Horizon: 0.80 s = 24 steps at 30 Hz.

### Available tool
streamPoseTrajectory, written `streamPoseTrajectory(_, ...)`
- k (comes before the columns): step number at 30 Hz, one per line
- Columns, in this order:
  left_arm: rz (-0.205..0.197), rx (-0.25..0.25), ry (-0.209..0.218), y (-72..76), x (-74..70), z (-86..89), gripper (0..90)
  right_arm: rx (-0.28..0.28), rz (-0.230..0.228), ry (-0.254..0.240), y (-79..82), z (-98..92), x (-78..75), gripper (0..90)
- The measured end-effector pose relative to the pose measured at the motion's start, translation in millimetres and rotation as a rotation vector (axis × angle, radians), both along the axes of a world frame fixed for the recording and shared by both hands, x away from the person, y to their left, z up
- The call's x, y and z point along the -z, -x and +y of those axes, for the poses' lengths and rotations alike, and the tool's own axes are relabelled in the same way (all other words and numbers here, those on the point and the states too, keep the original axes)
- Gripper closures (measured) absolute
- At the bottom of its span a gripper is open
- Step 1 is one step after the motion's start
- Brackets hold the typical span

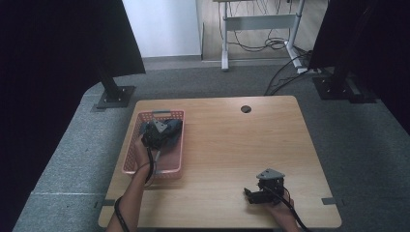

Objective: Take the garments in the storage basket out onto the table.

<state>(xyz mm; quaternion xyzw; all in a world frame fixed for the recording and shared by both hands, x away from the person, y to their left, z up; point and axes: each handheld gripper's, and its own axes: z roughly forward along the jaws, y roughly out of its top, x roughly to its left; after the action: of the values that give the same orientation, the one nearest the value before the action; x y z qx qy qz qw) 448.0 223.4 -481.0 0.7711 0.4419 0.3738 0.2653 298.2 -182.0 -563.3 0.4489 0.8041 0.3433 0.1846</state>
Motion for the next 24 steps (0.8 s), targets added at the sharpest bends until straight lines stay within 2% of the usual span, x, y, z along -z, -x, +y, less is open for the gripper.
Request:
streamPoseTrajectory(15,-0.101,-0.019,0.056,10.3,-13.0,5.6,65.3,0.000,0.000,-0.001,0.0,0.0,0.0,0.8)
streamPoseTrajectory(24,-0.127,-0.014,0.088,14.1,-21.0,8.5,65.8,0.000,0.000,-0.001,0.0,0.0,0.0,0.8)
